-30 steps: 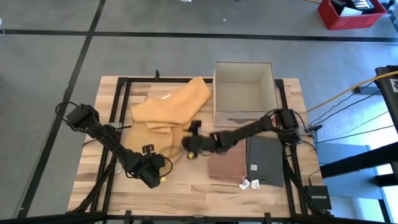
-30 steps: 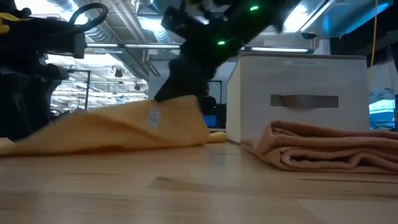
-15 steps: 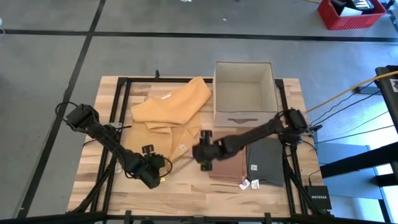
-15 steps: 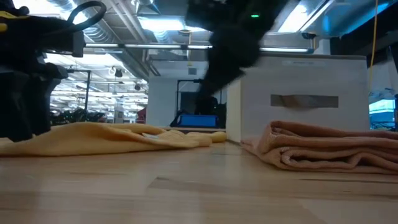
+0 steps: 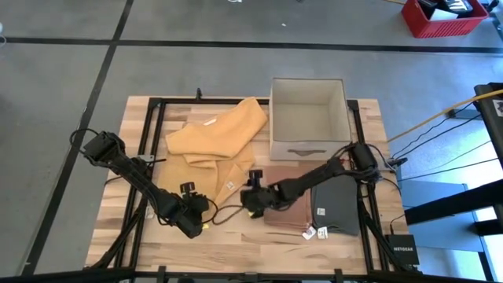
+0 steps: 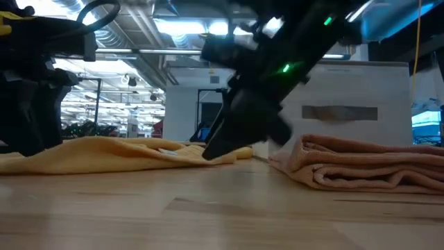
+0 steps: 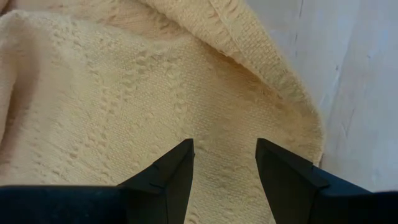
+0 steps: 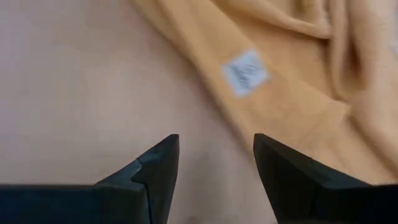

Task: Fold towel
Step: Fold the yellow towel

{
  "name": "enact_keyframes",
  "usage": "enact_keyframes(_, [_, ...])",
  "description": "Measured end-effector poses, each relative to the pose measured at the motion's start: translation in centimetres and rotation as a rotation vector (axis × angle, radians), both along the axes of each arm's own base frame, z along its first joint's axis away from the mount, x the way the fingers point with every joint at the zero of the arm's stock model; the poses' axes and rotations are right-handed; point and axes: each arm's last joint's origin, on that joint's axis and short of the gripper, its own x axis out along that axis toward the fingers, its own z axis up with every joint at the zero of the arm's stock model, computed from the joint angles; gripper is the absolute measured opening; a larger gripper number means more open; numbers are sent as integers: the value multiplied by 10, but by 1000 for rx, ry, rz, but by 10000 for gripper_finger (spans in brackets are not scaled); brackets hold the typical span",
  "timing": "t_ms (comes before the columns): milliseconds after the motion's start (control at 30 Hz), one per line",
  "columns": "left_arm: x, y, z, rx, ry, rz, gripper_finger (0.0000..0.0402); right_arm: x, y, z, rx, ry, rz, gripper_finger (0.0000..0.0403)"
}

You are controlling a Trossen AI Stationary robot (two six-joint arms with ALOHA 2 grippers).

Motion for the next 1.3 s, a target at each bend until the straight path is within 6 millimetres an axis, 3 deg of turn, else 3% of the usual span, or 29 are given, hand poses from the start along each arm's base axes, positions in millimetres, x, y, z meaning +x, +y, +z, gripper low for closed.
enact_keyframes(200, [0, 0, 0, 1, 0, 0, 166, 10, -28, -13, -34, 66, 70, 209])
enact_keyframes(433, [0, 0, 0, 0, -1, 0, 166, 20, -39, -19, -102, 11, 63, 200])
enact_keyframes(567, [0, 0, 0, 1, 0, 0, 166, 19, -41, -20, -128, 37, 89, 146])
enact_keyframes(733, [0, 0, 0, -1, -2, 0, 166, 16, -41, -22, -144, 88, 123, 27])
enact_keyframes(800, [0, 0, 0, 0, -1, 1, 166, 15, -40, -22, -180, 102, 133, 12])
enact_keyframes(933, [0, 0, 1, -1, 10, 4, 166, 11, -25, -14, -201, 169, 153, 11])
enact_keyframes(1100, [0, -6, 19, -32, 69, 22, 166, -2, 17, 18, -140, 198, 170, 9])
enact_keyframes(1300, [-8, -29, 30, -107, 69, -34, 166, -26, 57, 47, -10, 137, 108, 5])
